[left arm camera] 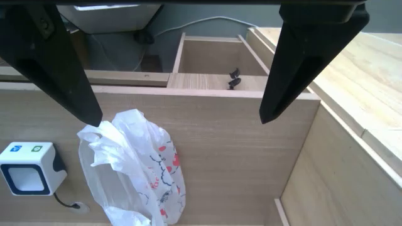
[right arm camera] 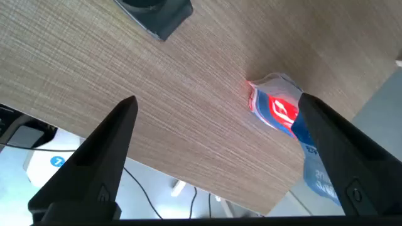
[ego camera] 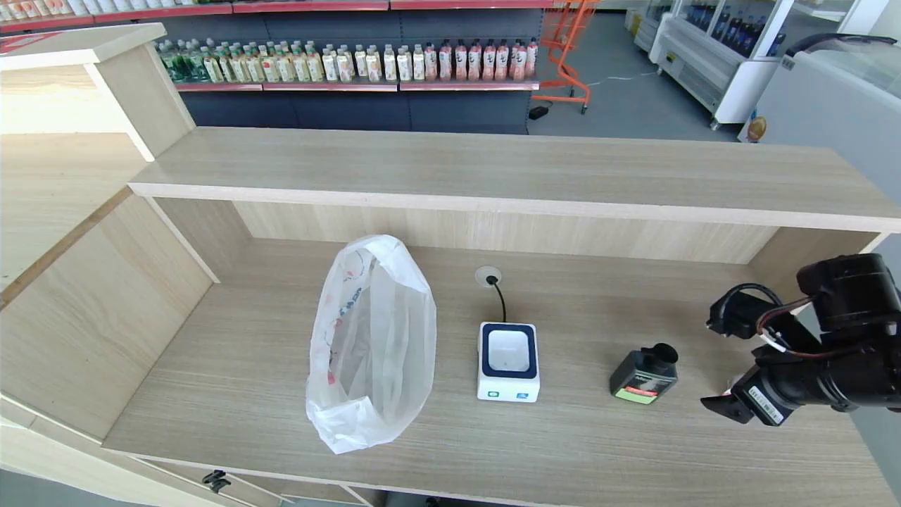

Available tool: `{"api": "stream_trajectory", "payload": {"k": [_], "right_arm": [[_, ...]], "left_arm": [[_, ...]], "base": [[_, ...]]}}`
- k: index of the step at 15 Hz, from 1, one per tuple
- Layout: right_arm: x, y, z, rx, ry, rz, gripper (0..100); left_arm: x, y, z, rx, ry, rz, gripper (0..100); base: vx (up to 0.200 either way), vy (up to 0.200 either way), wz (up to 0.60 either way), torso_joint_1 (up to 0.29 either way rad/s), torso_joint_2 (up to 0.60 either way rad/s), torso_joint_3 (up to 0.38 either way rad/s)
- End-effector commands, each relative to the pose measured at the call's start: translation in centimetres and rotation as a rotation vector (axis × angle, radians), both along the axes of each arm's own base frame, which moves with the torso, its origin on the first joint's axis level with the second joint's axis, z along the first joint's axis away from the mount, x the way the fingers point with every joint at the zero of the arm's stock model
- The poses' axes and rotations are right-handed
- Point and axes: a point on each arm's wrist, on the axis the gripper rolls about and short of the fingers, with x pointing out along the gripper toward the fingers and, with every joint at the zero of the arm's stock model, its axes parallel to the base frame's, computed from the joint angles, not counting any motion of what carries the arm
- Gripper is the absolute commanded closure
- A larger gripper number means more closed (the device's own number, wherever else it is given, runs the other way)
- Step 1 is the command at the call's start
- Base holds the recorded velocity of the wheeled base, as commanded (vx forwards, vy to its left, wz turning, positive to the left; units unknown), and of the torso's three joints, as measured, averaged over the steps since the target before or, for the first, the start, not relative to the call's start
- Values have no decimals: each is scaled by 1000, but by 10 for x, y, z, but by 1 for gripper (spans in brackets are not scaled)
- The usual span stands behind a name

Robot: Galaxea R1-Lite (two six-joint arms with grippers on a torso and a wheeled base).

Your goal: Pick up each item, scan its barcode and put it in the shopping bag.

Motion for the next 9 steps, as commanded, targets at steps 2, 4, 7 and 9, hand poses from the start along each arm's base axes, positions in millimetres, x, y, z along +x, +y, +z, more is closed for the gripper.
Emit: {"api": "stream_trajectory", "payload": {"k": [2,4,7,9], "right_arm": [[17,10,-30,70,80,96,0],[29,13,-43,73,73,149,0],[48,25,-49,84,53,204,0],[57,36,-52,97,15,251,0]], "left_arm": [[0,0,0,0,0,0,0],[0,0,0,0,0,0,0],[0,0,0,0,0,1,0],[0,0,0,0,0,1,0]], "base": [[0,0,0,0,0,0],[0,0,0,0,0,0],[0,0,0,0,0,0],[0,0,0,0,0,0]]}}
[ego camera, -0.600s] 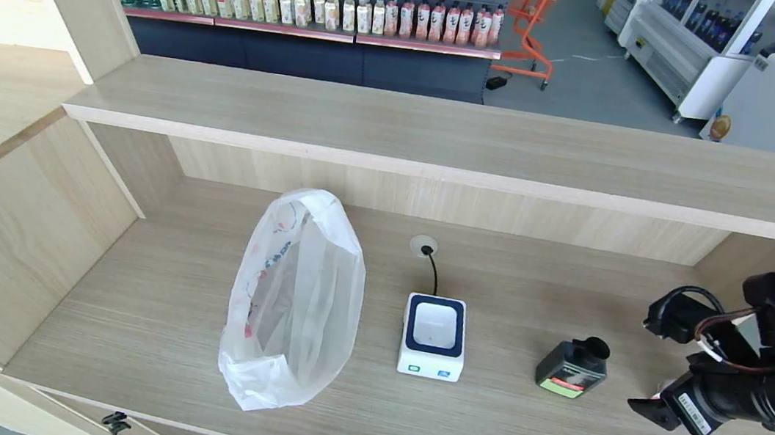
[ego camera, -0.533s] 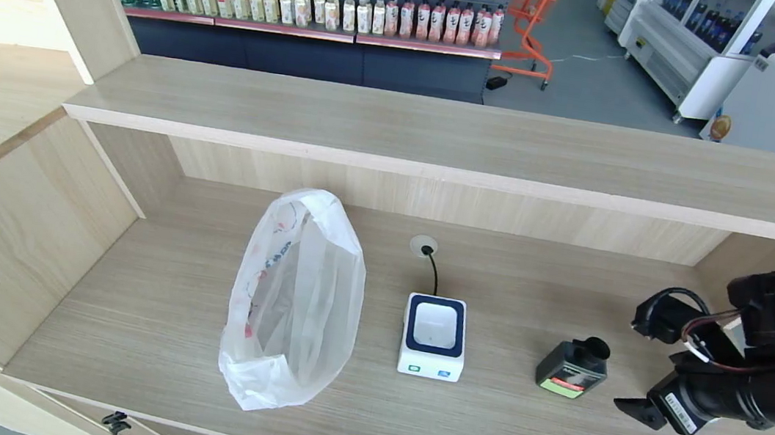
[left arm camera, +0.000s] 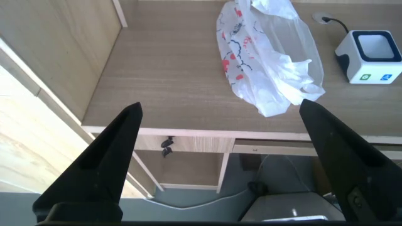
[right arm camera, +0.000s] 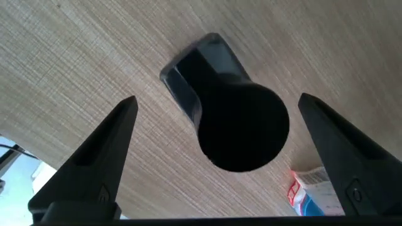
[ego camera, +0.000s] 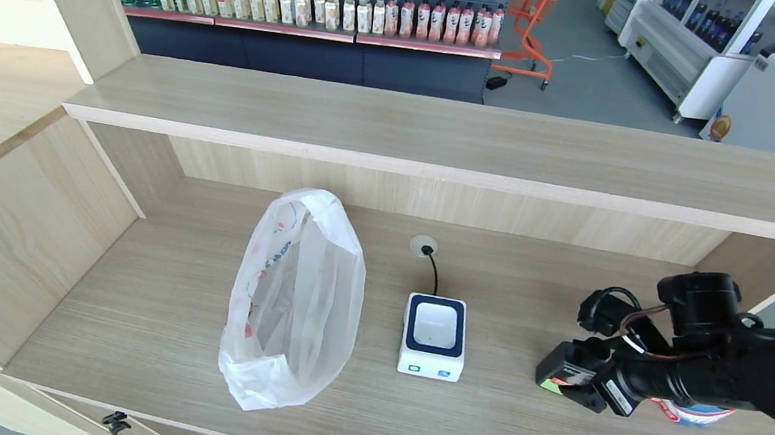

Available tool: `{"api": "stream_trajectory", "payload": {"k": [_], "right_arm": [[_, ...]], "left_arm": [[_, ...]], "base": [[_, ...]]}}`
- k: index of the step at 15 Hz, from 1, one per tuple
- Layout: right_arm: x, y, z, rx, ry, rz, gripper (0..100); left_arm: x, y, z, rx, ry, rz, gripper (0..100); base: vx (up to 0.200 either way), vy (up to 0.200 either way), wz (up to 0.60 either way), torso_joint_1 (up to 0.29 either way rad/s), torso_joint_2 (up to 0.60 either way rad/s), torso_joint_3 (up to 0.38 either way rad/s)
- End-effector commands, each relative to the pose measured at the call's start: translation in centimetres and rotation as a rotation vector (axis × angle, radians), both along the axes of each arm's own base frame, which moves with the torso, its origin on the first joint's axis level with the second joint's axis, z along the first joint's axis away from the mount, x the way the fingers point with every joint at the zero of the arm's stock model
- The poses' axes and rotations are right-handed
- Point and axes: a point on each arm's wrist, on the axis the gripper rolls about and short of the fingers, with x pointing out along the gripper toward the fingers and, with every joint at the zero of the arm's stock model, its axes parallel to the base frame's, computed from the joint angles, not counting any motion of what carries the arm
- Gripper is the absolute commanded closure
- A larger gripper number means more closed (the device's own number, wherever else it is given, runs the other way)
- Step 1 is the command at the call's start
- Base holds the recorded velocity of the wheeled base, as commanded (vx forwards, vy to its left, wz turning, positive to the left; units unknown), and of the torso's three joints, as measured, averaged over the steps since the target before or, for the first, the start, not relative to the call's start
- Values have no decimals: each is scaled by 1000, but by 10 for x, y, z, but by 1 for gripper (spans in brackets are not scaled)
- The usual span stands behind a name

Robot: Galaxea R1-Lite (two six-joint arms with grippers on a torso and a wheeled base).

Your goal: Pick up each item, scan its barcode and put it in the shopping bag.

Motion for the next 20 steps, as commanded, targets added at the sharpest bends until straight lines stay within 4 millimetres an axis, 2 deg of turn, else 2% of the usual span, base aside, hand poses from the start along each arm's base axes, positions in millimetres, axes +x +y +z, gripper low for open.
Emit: {"api": "stream_trajectory", "payload": {"k": [1,4,7,8,13,16,17,18,20], "right_arm": [[8,14,-10,-1,10,43,0],[11,31,-15,-1,11,95,0],[18,36,-18,7,-46,103,0],[19,38,-17,6,-56,107,100],[18,40,-18,9,-49,113,100],[6,32,22,27,-180,93,100],[-3,19,37,30,-237,59,100],[-28,1,55,30,-320,16,100],[-66,-19,81,-53,-516,17,100]], "left_arm": [[0,0,0,1,0,2,0],[0,0,0,0,0,0,0],[0,0,0,0,0,0,0],[0,0,0,0,0,0,0],[0,0,0,0,0,0,0],[0,0,0,0,0,0,0],[0,0,0,0,1,0,0],[0,0,0,1,0,0,0],[0,0,0,0,0,0,0]], "base": [[0,0,0,0,0,0],[0,0,0,0,0,0],[0,0,0,0,0,0],[0,0,0,0,0,0],[0,0,0,0,0,0],[0,0,0,0,0,0],[0,0,0,0,0,0],[0,0,0,0,0,0],[0,0,0,0,0,0]]}}
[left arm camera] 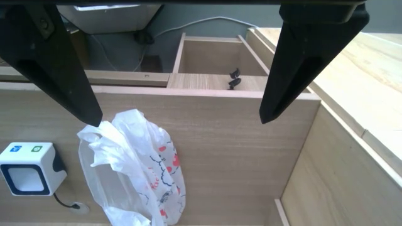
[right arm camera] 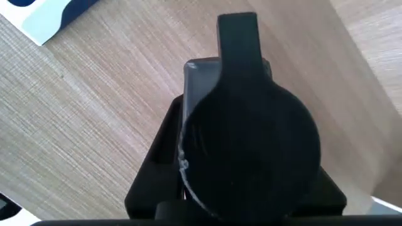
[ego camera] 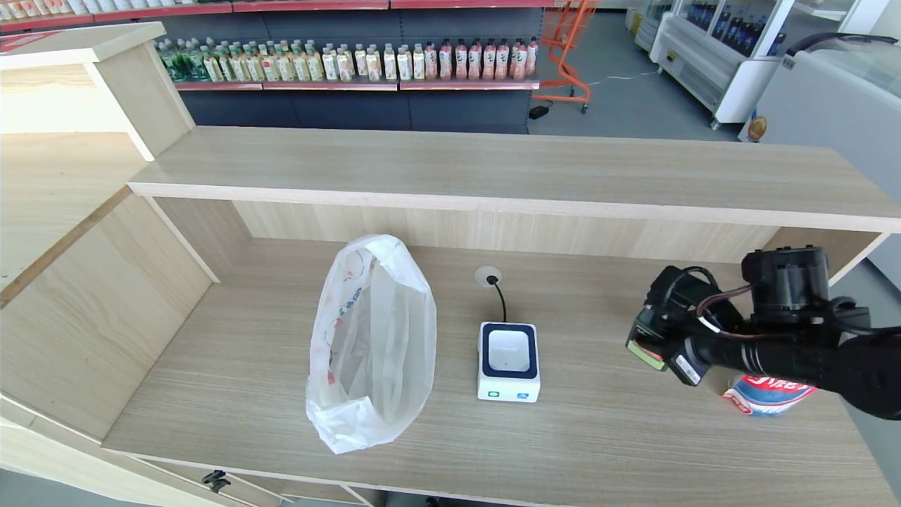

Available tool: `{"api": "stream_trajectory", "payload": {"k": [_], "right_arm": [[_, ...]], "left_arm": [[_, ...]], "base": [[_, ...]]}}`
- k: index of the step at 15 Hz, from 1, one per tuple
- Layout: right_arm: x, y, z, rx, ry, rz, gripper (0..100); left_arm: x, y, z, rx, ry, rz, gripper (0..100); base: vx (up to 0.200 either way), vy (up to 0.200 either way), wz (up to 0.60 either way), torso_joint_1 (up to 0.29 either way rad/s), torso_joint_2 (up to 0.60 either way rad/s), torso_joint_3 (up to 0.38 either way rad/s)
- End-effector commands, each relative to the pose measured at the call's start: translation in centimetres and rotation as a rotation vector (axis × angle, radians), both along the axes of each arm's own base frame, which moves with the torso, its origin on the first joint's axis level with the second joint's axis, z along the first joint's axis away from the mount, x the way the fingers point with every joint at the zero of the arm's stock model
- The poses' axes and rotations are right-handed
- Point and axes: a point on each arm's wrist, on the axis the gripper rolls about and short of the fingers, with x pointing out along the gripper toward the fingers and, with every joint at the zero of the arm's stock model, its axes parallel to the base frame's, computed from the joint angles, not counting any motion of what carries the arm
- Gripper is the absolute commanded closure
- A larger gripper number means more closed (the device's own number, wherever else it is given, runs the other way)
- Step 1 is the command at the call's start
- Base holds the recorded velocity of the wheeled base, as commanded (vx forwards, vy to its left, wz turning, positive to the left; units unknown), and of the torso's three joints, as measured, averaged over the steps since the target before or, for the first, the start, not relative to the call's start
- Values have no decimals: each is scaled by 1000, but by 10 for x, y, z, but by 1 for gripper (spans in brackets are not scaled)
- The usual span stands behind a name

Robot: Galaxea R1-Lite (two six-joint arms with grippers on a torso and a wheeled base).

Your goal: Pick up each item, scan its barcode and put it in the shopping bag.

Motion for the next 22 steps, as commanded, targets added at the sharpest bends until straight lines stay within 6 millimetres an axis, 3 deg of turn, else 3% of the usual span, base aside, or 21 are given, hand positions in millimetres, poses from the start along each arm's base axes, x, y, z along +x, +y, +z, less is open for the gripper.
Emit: {"api": "stream_trajectory", "payload": {"k": [1,3,4,5,7,9,11,13,19,22], "right_arm": [[-66,-31,47,-139,-354,-17,100],[-91,-28,48,-246,-564,54,100],[-98,-25,54,-407,-767,201,100],[-98,-24,55,-451,-805,259,100],[-92,-13,34,-733,-953,720,100],[-89,-4,16,-1018,-1097,1004,100],[-92,27,-10,-982,-1235,1314,100],[-95,56,-18,-892,-1462,1499,100],[-90,64,-19,-806,-1526,1542,100],[-82,88,-26,-696,-1581,1623,100]], "left_arm": [[0,0,0,0,-1,0,0],[0,0,0,1,-1,0,0],[0,0,0,0,-1,2,0],[0,0,0,0,-1,0,0],[0,0,0,0,-1,0,0],[0,0,0,0,-1,2,0],[0,0,0,0,-1,0,0],[0,0,0,0,-1,0,0],[0,0,0,0,-1,0,0],[0,0,0,0,-1,0,0]], "base": [[0,0,0,0,0,0],[0,0,0,0,0,0],[0,0,0,0,0,0],[0,0,0,0,0,0],[0,0,0,0,0,0],[0,0,0,0,0,0],[0,0,0,0,0,0],[0,0,0,0,0,0],[0,0,0,0,0,0],[0,0,0,0,0,0]]}}
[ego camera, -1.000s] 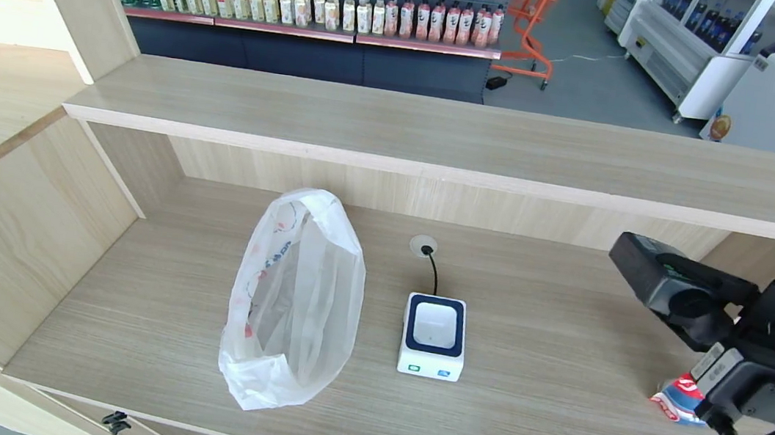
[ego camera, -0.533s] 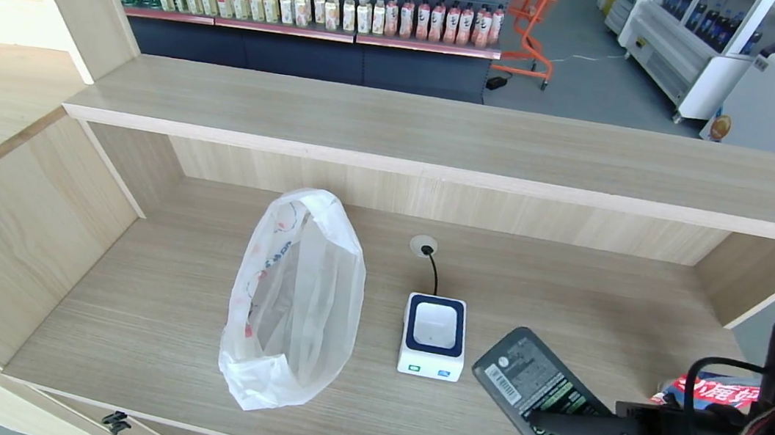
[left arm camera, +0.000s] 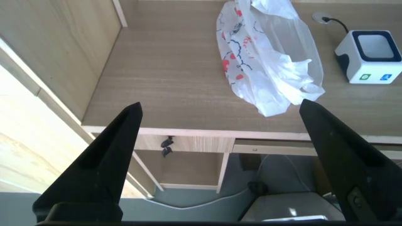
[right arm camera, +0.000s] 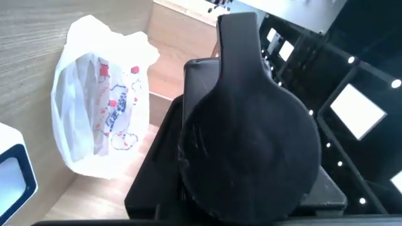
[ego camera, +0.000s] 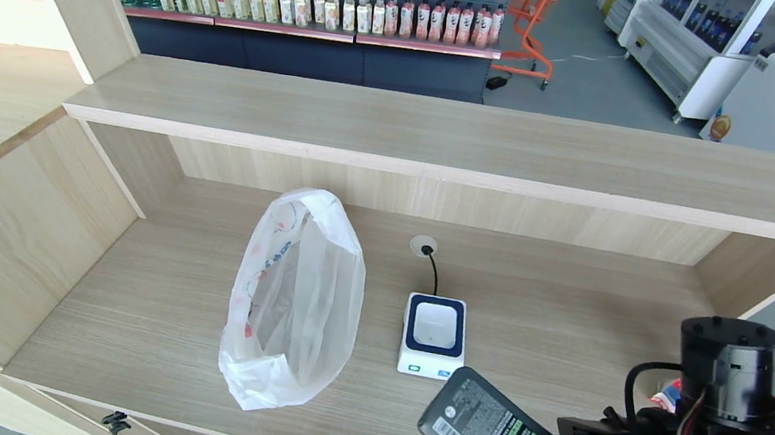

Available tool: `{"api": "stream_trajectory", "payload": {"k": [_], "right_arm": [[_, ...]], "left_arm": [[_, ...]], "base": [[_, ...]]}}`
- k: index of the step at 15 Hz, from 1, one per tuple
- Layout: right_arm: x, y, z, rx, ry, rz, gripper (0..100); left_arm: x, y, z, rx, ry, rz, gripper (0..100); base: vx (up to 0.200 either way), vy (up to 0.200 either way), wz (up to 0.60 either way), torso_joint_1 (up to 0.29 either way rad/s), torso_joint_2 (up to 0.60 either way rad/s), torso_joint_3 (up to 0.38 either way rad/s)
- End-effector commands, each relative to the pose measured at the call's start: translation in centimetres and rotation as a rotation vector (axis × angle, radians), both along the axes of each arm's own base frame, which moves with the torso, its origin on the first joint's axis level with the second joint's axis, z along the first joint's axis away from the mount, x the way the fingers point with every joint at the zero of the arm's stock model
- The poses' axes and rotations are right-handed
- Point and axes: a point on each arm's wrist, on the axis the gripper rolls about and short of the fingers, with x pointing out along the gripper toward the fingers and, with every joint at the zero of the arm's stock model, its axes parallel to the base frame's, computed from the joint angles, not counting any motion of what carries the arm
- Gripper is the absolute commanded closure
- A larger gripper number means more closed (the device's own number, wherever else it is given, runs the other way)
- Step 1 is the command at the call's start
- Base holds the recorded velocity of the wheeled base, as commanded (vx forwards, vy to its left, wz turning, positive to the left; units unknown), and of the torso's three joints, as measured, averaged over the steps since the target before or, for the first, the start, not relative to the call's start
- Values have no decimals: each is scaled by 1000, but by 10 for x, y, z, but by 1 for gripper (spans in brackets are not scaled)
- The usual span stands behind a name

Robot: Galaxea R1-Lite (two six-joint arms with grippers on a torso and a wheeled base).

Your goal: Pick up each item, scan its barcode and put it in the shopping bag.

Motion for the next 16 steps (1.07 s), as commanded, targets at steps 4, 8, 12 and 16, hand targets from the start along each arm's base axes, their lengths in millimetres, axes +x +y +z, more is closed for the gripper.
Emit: {"api": "stream_trajectory", "payload": {"k": [4,8,12,16], "right_arm": [[8,17,-11,-4,48,78,100],[8,15,-10,-3,47,74,100],[6,14,-8,0,38,73,100],[8,8,-3,5,64,37,100]], "left_arm": [[0,0,0,1,-1,0,0],[0,0,0,0,-1,1,0],[0,0,0,0,-1,0,0],[0,0,0,1,-1,0,0]], "base": [[0,0,0,0,0,0],[0,0,0,0,0,0],[0,0,0,0,0,0],[0,0,0,0,0,0]]}}
